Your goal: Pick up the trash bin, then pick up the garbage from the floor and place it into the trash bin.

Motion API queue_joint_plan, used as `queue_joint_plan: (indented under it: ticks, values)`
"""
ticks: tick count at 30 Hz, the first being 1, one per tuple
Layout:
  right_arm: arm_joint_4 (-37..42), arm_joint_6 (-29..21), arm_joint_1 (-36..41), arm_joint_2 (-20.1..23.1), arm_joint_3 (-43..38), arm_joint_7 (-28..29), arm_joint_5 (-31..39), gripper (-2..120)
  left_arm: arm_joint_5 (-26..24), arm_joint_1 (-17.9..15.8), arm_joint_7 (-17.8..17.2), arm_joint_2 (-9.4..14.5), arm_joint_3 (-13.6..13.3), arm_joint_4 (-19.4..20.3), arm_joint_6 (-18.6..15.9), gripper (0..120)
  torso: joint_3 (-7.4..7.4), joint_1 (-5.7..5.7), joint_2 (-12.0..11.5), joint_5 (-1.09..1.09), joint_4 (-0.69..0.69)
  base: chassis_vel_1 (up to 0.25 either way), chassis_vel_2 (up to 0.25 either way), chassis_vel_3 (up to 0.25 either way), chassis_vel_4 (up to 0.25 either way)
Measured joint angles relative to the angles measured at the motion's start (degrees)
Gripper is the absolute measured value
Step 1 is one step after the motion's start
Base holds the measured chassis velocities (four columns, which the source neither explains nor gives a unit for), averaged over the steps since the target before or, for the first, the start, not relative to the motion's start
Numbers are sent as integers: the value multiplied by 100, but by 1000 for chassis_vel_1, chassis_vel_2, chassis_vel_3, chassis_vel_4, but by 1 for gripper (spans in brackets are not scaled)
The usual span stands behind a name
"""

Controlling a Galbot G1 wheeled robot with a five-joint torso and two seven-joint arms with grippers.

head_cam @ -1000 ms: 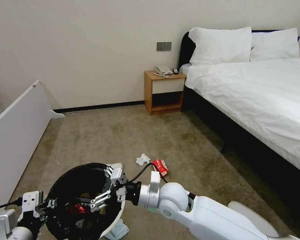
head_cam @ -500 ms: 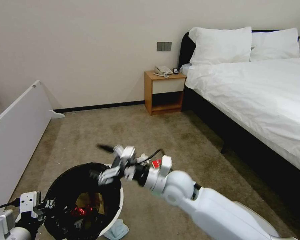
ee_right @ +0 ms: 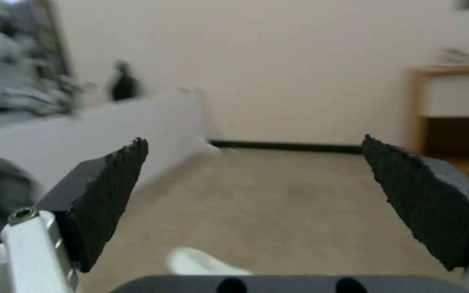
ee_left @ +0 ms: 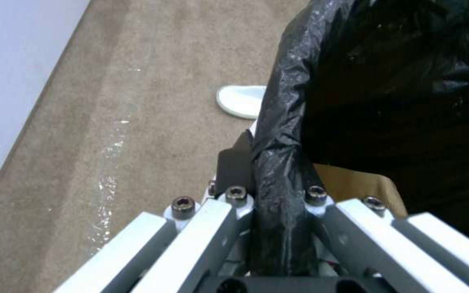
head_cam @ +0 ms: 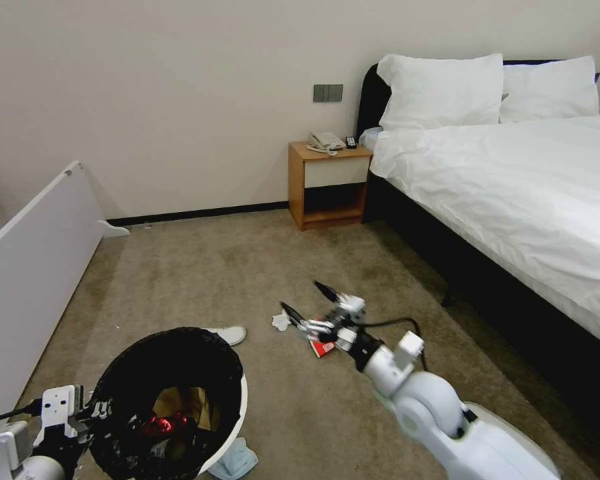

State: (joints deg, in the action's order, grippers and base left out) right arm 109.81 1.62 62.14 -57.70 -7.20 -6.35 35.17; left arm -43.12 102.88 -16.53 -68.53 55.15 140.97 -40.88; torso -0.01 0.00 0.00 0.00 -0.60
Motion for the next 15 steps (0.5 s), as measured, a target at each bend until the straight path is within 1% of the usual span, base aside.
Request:
queue_joint_plan:
  ticks: [1, 2, 3, 4, 5, 6, 7, 8, 9, 11, 12, 14, 15]
  values:
    - [0, 0, 0, 0, 0, 0, 0, 100, 0, 0, 0, 0, 0, 0, 0, 3, 0, 0, 0, 0, 0, 0, 0, 0, 0]
    - [39, -42, 371, -80, -386, 46, -244, 100, -3, 11, 8, -2, -5, 0, 7, 3, 0, 0, 0, 0, -1, 0, 0, 0, 0]
    - [39, -42, 371, -80, -386, 46, -244, 100, -3, 11, 8, -2, -5, 0, 7, 3, 0, 0, 0, 0, -1, 0, 0, 0, 0]
    - [112, -71, 816, -210, -827, 85, -499, 100, -7, 21, 19, -13, -7, 0, 16, 3, 0, 0, 0, 1, -4, 0, 0, 0, 0]
    - [177, -81, 1113, -334, -1118, 89, -678, 100, -15, 24, 31, -21, -8, -3, 22, 3, 0, 0, 0, 1, -1, 0, 0, 0, 0]
    - [177, -81, 1113, -334, -1118, 89, -678, 100, -15, 24, 31, -21, -8, -3, 22, 3, 0, 0, 0, 1, -1, 0, 0, 0, 0]
    - [273, -70, 1523, -530, -1473, 62, -917, 100, -36, 27, 42, -35, -1, -17, 29, 3, 0, 0, 0, 1, -7, 0, 0, 0, 0]
    - [351, -63, 1776, -690, -1696, 27, -1094, 100, -56, 31, 49, -42, 13, -29, 41, 3, 0, 0, 0, 1, -5, 0, 0, 0, 0]
    - [351, -63, 1776, -690, -1696, 27, -1094, 100, -56, 31, 49, -42, 13, -29, 41, 3, 0, 0, 0, 1, -5, 0, 0, 0, 0]
    - [526, 70, 2272, -1087, -2105, -180, -1588, 100, -61, 58, 70, -47, 41, -70, 76, 3, 0, 0, 0, 0, -2, 0, 0, 0, 0]
    - [526, 70, 2272, -1087, -2105, -180, -1588, 100, -61, 58, 70, -47, 41, -70, 76, 3, 0, 0, 0, 0, -2, 0, 0, 0, 0]
    - [613, 227, 2615, -1395, -2313, -301, -1946, 100, -24, 102, 105, -50, 43, -115, 117, 3, -1, 0, 0, 0, -2, 0, 0, 0, 0]
    - [613, 227, 2615, -1395, -2313, -301, -1946, 100, -24, 102, 105, -50, 43, -115, 117, 3, -1, 0, 0, 0, -2, 0, 0, 0, 0]
